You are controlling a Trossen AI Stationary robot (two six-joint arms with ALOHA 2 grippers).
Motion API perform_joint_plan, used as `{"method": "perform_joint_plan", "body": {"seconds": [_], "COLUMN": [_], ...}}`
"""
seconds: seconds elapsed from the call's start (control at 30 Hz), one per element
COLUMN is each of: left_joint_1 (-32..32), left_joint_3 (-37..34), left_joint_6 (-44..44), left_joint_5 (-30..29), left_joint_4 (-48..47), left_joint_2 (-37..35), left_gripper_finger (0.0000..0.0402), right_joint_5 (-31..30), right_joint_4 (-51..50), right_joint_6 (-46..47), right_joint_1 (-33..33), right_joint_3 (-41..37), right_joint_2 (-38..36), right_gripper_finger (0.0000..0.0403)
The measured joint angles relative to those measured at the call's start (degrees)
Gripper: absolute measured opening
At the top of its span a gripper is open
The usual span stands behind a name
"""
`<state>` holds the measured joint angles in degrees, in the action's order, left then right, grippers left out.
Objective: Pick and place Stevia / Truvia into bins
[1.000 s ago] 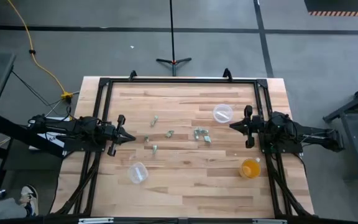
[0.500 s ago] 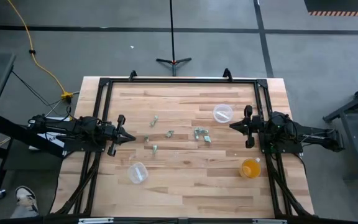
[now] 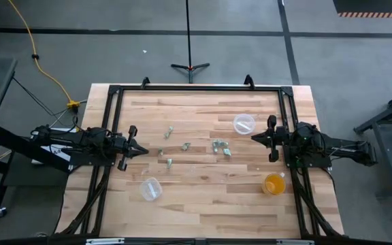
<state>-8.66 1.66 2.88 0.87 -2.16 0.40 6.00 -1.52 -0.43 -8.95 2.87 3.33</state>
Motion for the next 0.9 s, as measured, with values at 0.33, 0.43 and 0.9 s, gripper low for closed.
{"method": "perform_joint_plan", "body": {"seconds": [0.33, 0.43, 0.9], "left_joint_1": [0.02, 0.02, 0.01], "left_joint_3": [-0.01, -0.01, -0.01], "left_joint_6": [-0.01, 0.01, 0.01], "left_joint_5": [-0.01, 0.00, 0.00], "left_joint_4": [-0.02, -0.02, -0.01], "left_joint_2": [0.00, -0.02, -0.01], "left_gripper_finger": [0.0053, 0.0053, 0.0053], "right_joint_5": [0.00, 0.00, -3.60], "right_joint_4": [0.01, 0.02, 0.02], "right_joint_6": [0.00, 0.00, -6.13], "right_joint_1": [-0.02, -0.02, -0.02], "right_joint_3": [0.00, 0.00, 0.00], "right_joint_2": [0.01, 0.02, 0.01], "right_gripper_finger": [0.0012, 0.0012, 0.0012]}}
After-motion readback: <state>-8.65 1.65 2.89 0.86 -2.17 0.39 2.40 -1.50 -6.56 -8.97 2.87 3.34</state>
